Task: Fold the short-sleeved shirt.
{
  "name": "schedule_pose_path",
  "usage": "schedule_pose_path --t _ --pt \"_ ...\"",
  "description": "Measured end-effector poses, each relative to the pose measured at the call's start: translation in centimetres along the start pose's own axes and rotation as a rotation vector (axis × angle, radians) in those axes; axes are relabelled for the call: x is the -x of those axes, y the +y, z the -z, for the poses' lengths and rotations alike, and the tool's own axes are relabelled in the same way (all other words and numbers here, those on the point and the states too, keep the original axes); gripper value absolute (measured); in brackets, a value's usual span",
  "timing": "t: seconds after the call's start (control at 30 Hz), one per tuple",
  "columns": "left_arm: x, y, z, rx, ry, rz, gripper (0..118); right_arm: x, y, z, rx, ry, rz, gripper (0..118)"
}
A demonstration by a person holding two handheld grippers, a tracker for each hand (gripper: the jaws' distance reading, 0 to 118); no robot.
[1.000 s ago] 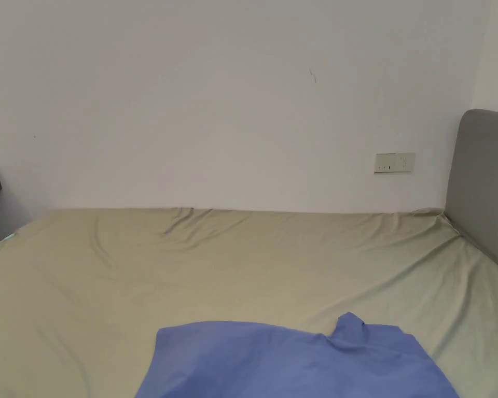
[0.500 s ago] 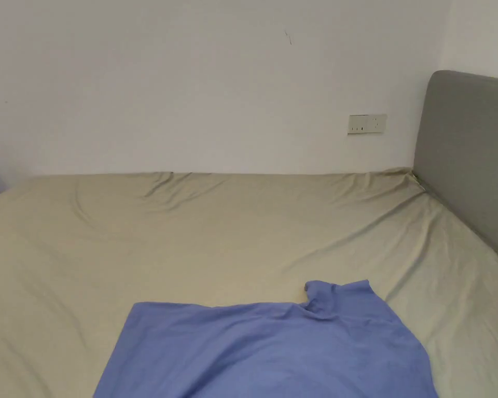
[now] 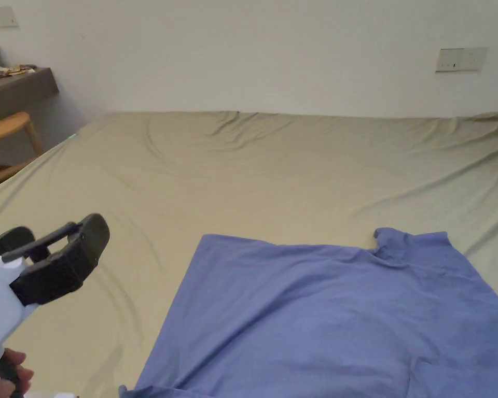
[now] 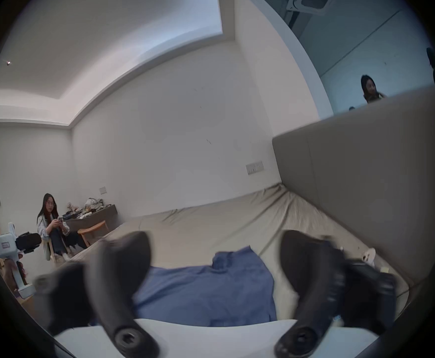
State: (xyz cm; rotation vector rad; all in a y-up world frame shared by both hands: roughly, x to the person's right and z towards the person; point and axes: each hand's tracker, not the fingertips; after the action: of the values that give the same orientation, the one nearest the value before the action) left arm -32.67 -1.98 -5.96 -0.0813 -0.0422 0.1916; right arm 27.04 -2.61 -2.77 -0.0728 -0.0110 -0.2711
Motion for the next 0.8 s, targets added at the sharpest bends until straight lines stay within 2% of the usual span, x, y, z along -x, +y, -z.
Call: schedule_pose_path --t 0.03,0.07,0.1,0.13,0.2,0.3,0.4,0.43,0.47,0.5,0.53,0.57,0.63,0.7,0.73,0.77,0.8 --pt "-0.4 0.4 0.0 0.023 0.002 0.051 1 0.6 0.4 0.1 -0.002 0.000 -0.020 5" --pt "-0.9 0.4 0.0 0.049 0.006 0.107 0 1.3 0.5 0.1 -0.024 -0.002 -0.041 1" --pt "-1.1 0.1 0.7 0.078 0.020 0.147 0 1.9 0.6 0.3 -0.038 -0.043 -0.081 0" --pt "-1.3 -0.4 0.7 0.115 0.035 0.159 0 1.0 0.0 0.9 -0.028 -0.063 -0.082 0" --pt "-0.9 -1.4 1.9 0.325 -0.042 0.146 0 1.4 0.0 1.6 0.017 -0.012 -0.117 0" --pt "2.5 -5.5 5.8 0.650 -0.082 -0.004 0 2.1 -0.8 2.0 0.049 0.016 -0.070 0" --pt "5.6 -11.7 8.9 0.874 -0.015 -0.004 0 1.8 -2.0 2.2 0.086 -0.001 0.020 0" --pt "6.1 -13.8 9.4 0.894 0.027 0.028 0 1.6 -2.3 2.3 0.092 -0.003 0.016 0" --pt "6.7 -15.5 9.8 0.934 0.006 0.044 2 1.4 -2.6 2.3 0.106 -0.011 0.010 0" --pt "7.7 -16.8 10.0 0.967 0.027 0.001 38 1.3 -2.9 2.2 0.112 -0.032 -0.002 0" --pt "8.0 -18.0 10.2 0.985 0.044 0.011 85 1.1 -3.0 2.0 0.119 -0.042 -0.015 0" --pt "8.3 -19.4 10.3 0.979 0.061 0.022 118 1.0 -3.2 1.8 0.135 -0.056 -0.030 0" --pt "9.1 -20.6 10.0 0.892 0.047 -0.004 105 0.4 -3.7 1.6 0.150 -0.072 -0.032 0" --pt "9.4 -21.8 10.8 0.895 0.076 -0.022 105 -0.4 -4.2 1.3 0.181 -0.090 -0.033 0" --pt "9.7 -22.2 11.3 0.896 0.067 -0.026 95 -0.6 -4.5 1.2 0.192 -0.098 -0.034 0" --pt "9.6 -22.4 11.2 0.928 0.022 -0.046 76 -0.9 -4.9 1.1 0.203 -0.109 -0.032 0" --pt "9.7 -23.0 11.7 0.960 0.018 -0.053 36 -1.3 -5.2 0.8 0.209 -0.115 -0.028 0"
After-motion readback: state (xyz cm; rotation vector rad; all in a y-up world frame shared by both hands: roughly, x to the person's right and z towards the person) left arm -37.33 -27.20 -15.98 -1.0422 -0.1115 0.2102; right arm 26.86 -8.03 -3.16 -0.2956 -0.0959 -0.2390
